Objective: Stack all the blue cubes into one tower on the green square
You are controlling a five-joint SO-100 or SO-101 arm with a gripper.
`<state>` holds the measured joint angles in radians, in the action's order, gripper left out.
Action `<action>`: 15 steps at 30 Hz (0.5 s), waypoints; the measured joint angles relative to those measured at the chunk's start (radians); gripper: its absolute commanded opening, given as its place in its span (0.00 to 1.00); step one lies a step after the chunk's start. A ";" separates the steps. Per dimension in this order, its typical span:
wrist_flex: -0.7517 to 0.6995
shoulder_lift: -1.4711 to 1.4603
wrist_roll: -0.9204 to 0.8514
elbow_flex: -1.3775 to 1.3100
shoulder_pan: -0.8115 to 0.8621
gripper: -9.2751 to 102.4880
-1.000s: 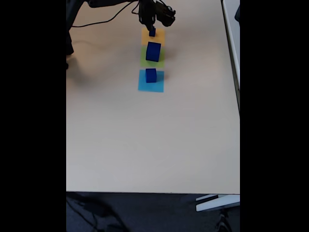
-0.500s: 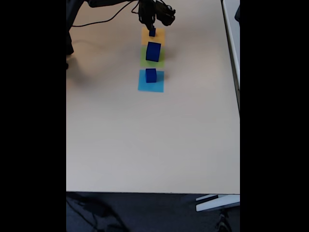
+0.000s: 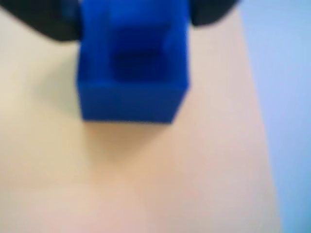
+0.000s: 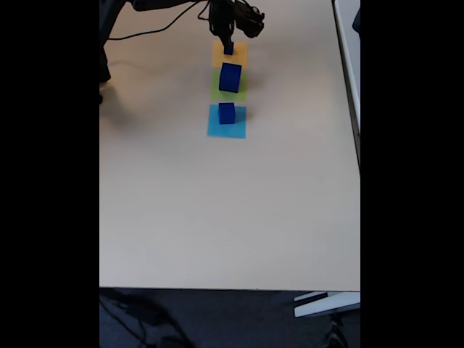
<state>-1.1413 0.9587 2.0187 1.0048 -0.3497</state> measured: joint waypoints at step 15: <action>0.140 0.038 -0.155 -0.081 0.080 0.36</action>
<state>-1.0017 0.9971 1.8638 0.9235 -0.2700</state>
